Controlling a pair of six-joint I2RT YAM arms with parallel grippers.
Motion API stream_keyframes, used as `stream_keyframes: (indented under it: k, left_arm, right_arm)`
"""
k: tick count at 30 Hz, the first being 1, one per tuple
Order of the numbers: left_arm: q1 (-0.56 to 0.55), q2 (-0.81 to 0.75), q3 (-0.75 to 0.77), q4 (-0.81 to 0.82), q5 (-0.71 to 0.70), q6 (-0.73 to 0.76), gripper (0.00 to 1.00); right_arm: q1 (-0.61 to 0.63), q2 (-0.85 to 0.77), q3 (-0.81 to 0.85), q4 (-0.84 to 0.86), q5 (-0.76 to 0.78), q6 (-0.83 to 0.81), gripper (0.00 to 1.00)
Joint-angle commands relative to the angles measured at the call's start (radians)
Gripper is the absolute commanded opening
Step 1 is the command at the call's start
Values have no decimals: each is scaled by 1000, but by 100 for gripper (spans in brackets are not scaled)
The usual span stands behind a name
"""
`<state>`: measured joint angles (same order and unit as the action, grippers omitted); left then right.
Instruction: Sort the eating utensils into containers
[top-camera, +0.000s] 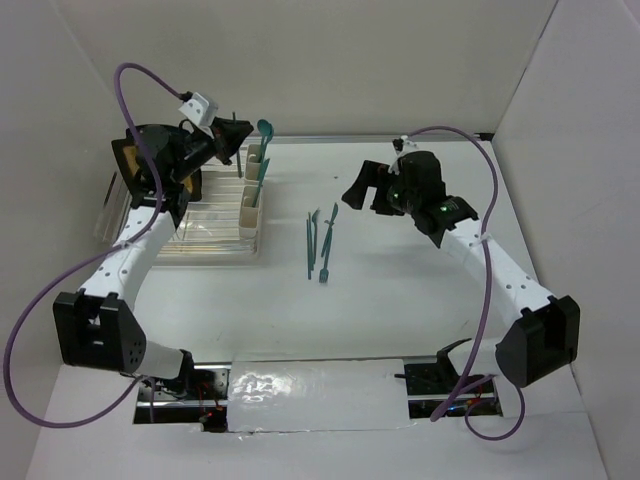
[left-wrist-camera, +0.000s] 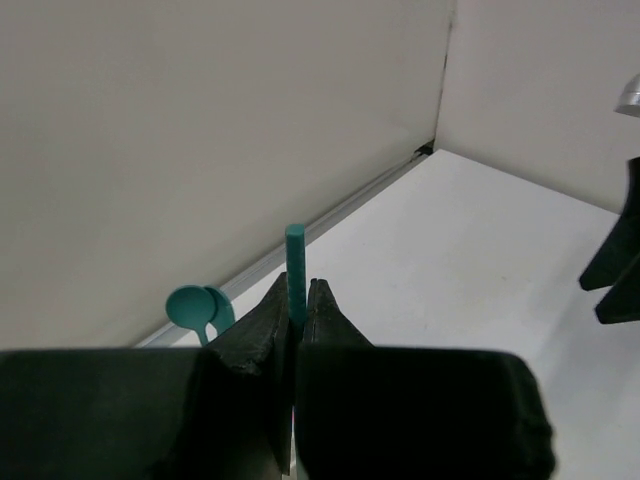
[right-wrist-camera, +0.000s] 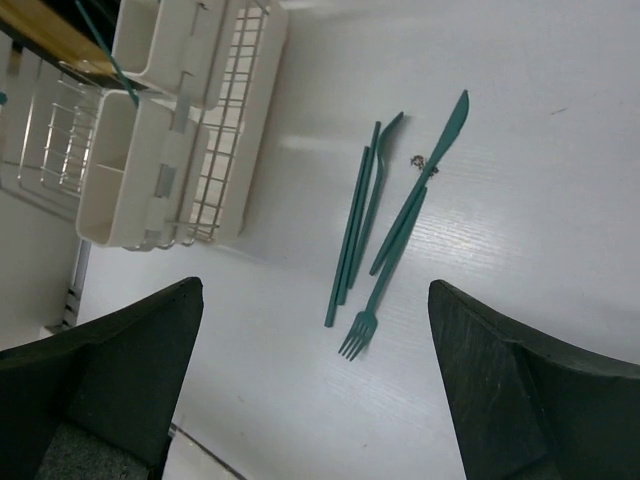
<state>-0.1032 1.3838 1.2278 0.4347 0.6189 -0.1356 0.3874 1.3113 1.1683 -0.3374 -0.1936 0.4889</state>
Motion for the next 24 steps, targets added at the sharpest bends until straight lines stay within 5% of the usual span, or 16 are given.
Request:
stream_keyframes:
  k: [1, 8, 24]
  left_arm:
    - [26, 61, 51, 145, 21, 37, 0]
    - [37, 225, 168, 182, 77, -13, 0]
    - [17, 385, 188, 256, 2, -44, 7]
  right_arm:
    - [1, 6, 11, 11, 55, -18, 100]
    - [-18, 20, 60, -66, 174, -55, 100]
    - [-96, 97, 62, -12, 106, -49, 100]
